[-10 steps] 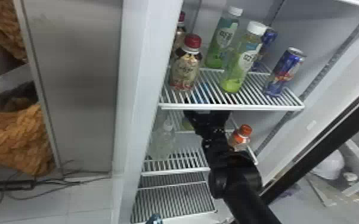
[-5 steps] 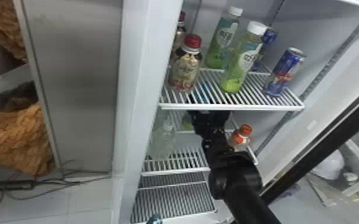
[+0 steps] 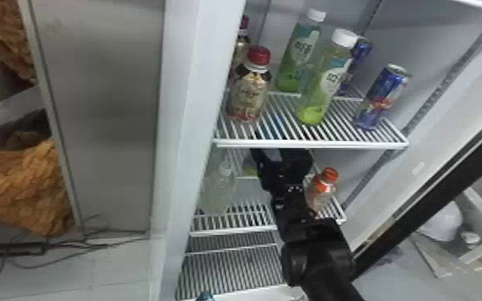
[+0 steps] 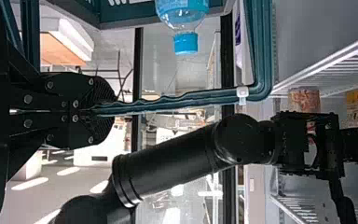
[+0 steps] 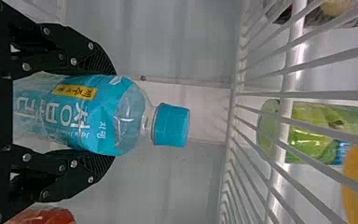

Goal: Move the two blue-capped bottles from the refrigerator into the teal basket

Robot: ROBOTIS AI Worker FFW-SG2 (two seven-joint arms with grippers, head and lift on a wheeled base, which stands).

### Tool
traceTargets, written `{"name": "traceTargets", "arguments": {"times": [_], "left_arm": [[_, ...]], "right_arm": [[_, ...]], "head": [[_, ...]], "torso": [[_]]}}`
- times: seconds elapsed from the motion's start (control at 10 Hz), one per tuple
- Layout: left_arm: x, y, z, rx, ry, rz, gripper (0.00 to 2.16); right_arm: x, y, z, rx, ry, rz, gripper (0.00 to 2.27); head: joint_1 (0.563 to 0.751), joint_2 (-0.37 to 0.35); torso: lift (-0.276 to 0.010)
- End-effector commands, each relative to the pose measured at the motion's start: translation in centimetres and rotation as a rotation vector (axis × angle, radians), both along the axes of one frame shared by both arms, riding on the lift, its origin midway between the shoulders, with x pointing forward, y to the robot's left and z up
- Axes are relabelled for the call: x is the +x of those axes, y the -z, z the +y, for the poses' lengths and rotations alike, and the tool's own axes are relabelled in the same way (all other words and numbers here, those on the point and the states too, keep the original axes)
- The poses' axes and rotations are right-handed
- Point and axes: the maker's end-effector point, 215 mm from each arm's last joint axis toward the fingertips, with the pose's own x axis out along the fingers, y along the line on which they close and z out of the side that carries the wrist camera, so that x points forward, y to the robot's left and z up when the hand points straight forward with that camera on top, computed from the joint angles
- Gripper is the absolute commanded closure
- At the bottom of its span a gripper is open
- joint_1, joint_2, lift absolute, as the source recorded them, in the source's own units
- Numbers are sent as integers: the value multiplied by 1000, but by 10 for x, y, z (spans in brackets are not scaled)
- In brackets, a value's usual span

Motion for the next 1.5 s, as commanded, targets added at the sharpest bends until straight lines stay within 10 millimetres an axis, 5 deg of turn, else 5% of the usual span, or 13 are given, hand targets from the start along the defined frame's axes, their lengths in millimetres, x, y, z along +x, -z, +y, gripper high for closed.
{"name": "traceTargets", "arguments": {"times": [0.0, 0.8, 1.4], "left_arm": [[0, 1, 1, 2, -3, 3, 1134], [-2, 3, 3, 1, -9, 12, 1134], [-1, 4, 5, 3, -15, 13, 1136]], "right_arm": [[-14, -5, 5, 6, -12, -20, 641], [-92, -39, -5, 7, -16, -81, 641], [-174, -43, 10, 46, -50, -22, 641]], "head": [[695, -350], [695, -350], [695, -350]], "torso": [[-138], [-138], [-138]]}}
